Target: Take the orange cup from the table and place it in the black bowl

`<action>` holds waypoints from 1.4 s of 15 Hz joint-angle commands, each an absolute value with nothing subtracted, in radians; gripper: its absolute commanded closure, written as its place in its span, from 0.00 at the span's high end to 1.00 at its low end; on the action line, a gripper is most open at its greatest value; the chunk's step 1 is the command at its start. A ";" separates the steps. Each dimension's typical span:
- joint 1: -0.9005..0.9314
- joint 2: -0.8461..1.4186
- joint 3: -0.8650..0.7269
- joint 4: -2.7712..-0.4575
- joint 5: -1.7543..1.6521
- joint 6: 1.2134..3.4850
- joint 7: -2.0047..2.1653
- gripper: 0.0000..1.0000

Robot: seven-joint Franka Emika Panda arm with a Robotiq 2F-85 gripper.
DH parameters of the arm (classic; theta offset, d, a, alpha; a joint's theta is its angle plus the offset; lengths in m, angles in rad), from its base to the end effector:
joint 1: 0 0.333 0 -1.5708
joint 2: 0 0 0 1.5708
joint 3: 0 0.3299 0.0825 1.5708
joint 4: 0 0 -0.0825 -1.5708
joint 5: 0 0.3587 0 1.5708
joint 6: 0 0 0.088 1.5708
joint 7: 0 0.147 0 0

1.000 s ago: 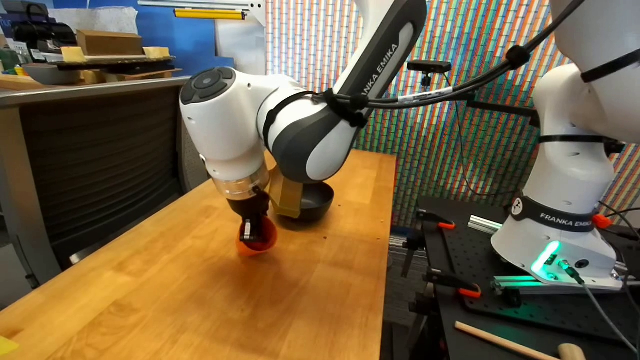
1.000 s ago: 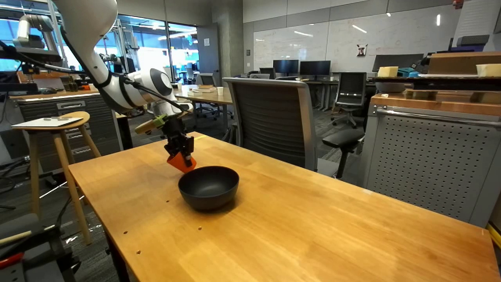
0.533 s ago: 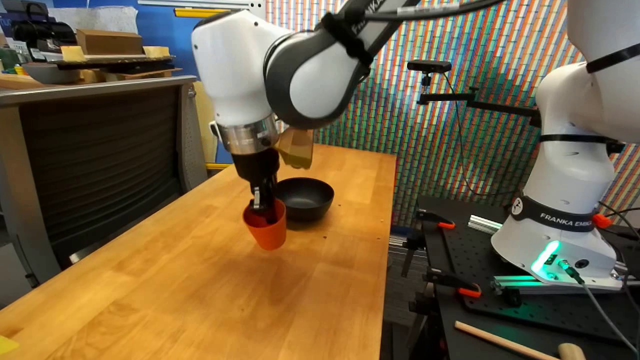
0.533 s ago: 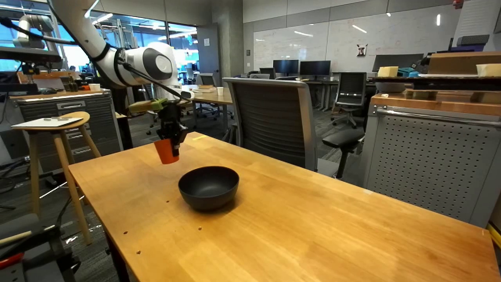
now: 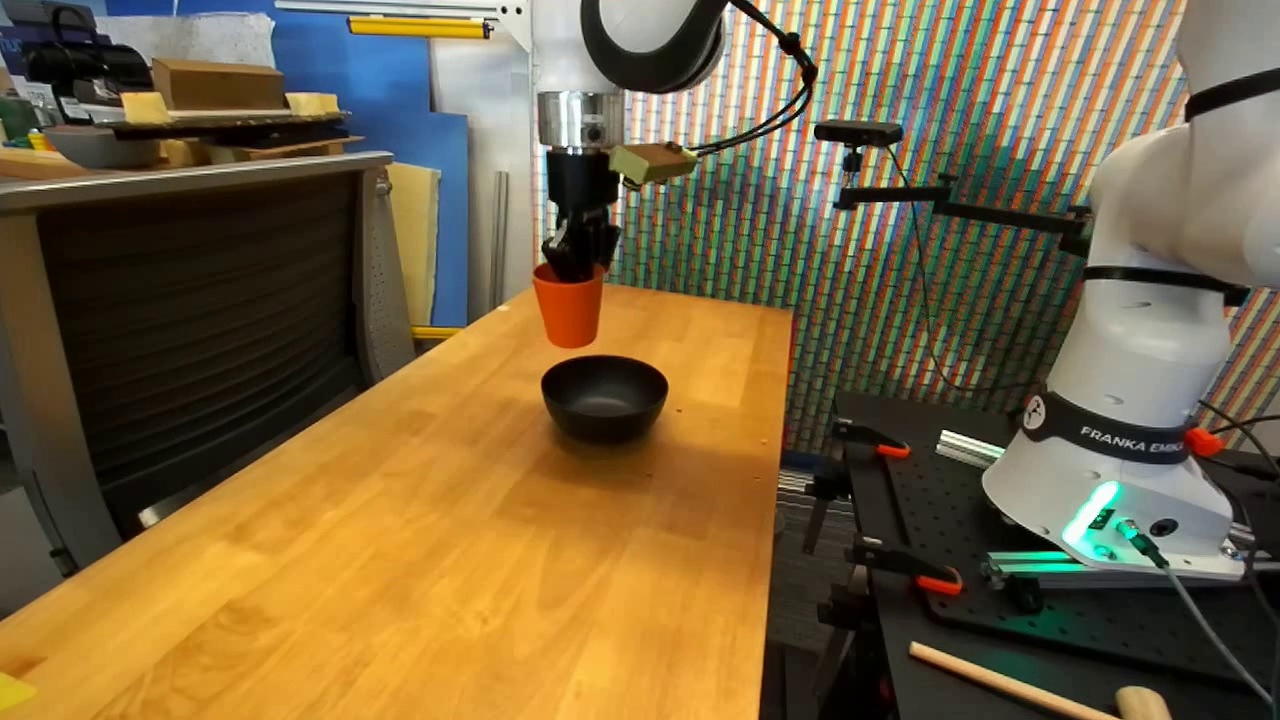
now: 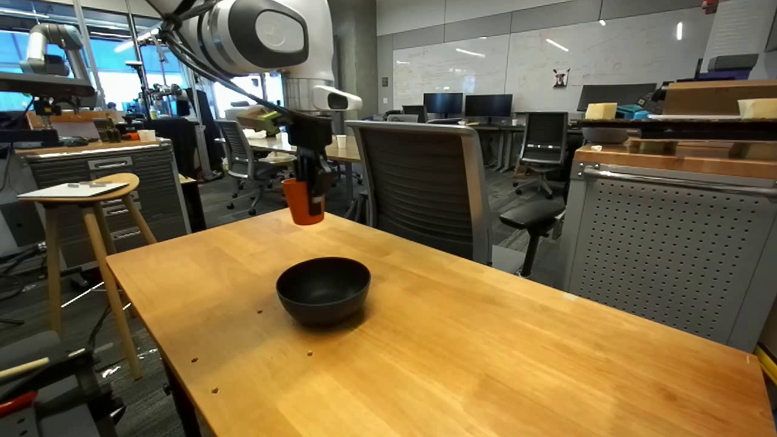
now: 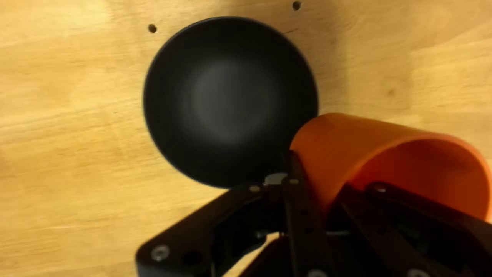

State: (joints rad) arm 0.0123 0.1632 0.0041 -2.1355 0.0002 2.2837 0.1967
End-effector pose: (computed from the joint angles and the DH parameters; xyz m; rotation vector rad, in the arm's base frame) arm 0.5434 0.0089 0.3198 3.1279 -0.2830 -0.0236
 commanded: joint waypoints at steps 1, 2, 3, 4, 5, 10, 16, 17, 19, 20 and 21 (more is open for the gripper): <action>-0.041 0.141 -0.047 -2.183 0.065 2.390 0.213 0.01; -0.051 0.158 -0.057 -2.187 0.073 2.414 0.211 0.01; -0.060 0.173 -0.063 -2.190 0.087 2.429 0.207 0.01; -0.072 0.197 -0.063 -2.197 0.124 2.439 0.184 0.01; -0.077 0.214 -0.064 -2.204 0.143 2.450 0.181 0.01; -0.092 0.324 -0.041 -2.237 0.251 2.505 0.124 0.01; -0.046 0.311 -0.037 -2.306 0.180 2.618 0.081 0.34; -0.025 0.270 -0.047 -2.325 0.134 2.621 0.094 0.44; 0.005 0.184 -0.062 -2.354 0.037 2.613 0.113 0.60; 0.014 0.129 -0.065 -2.368 -0.009 2.601 0.113 0.67; 0.022 0.088 -0.067 -2.373 -0.060 2.594 0.115 0.73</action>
State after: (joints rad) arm -0.0152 0.2683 -0.0412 -2.2925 0.0579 2.6068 0.1033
